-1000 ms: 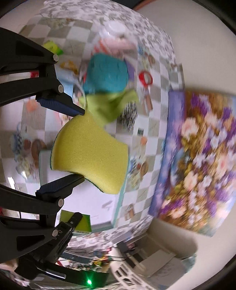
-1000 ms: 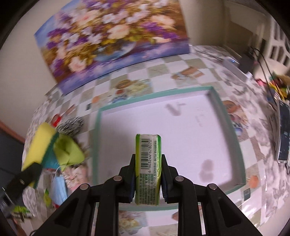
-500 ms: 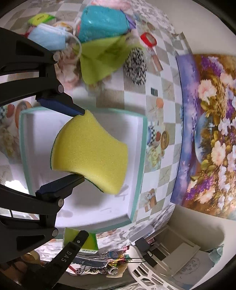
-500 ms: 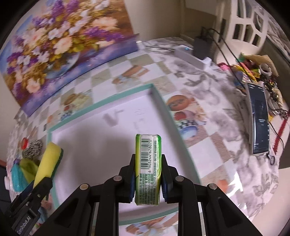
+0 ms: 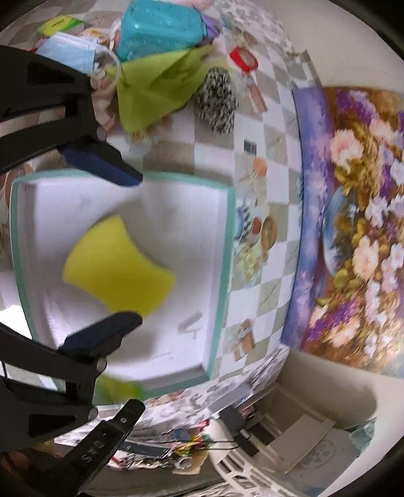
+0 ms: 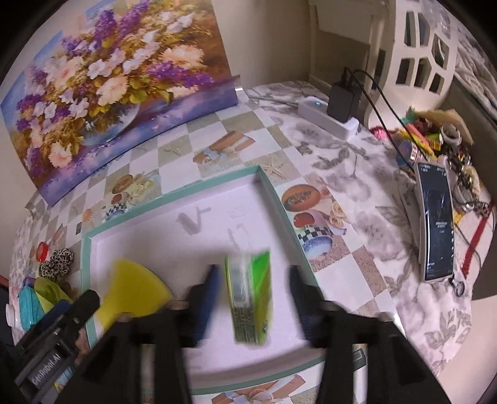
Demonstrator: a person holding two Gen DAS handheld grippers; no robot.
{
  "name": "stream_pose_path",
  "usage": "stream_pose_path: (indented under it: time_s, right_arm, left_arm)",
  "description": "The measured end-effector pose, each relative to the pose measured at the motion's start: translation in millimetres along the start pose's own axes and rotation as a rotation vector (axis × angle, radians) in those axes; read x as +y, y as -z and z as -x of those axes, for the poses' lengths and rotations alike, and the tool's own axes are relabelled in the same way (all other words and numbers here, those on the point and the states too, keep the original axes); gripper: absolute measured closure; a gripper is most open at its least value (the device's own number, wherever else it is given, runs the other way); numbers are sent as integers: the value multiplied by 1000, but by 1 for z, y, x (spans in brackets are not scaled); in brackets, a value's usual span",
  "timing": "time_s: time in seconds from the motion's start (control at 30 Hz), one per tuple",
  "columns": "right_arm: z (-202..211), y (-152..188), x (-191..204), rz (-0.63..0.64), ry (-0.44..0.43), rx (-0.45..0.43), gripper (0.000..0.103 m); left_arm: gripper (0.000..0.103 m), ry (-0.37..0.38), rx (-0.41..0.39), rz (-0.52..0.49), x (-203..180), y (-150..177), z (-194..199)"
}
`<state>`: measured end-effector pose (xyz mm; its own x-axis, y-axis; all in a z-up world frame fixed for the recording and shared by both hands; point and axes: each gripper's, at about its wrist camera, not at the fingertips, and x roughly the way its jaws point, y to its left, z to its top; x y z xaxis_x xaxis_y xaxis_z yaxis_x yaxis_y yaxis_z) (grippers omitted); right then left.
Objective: Organize soft objects
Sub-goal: 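Carry the tissue pack to the tray with right gripper while left carries the sponge, then release the sponge and tissue pack in the tray, open both grippers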
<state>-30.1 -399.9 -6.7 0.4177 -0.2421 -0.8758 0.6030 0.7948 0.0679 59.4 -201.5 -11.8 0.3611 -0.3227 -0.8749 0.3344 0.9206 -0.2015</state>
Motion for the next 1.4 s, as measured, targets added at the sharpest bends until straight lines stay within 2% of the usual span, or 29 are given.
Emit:
stream_pose_path:
  time_s: [0.13,0.23,0.27,0.33,0.37,0.6,0.73,0.87,1.03,1.13,1.4]
  right_arm:
    - [1,2,7,21,-26,7,36]
    - [-2,5,12,43,-10,16,20]
    - [-2,6,14,54,0,14,18]
    - [-2,8,16,62,9,6,1]
    - [-1,9,16,64,13,1,0]
    - [8,13,21,68,28,-40,0]
    - [11,16,29,82,22,-45,0]
    - [16,19,38,96,-34,-49,0]
    - [22,22,51,123,-63,-59,0]
    - [27,28,60,142,-83,-60,0]
    - [35,56,119,263,-236,-5,0]
  left_arm:
    - [12,-46,-4,28,14,-2,6]
    - [3,-98,-20,42,25,-1,12]
    - [3,-119,-27,45,30,-1,14]
    - [3,-152,-32,50,37,0,17]
    - [3,-167,-34,55,41,1,19]
    - [3,-230,-40,100,69,5,29]
    - [3,-239,-50,121,81,6,37]
    - [3,-264,-80,128,95,6,50]
    - [3,-288,-102,126,109,6,64]
    - [3,-303,-85,131,122,8,72]
    - [3,-363,-46,146,165,21,91]
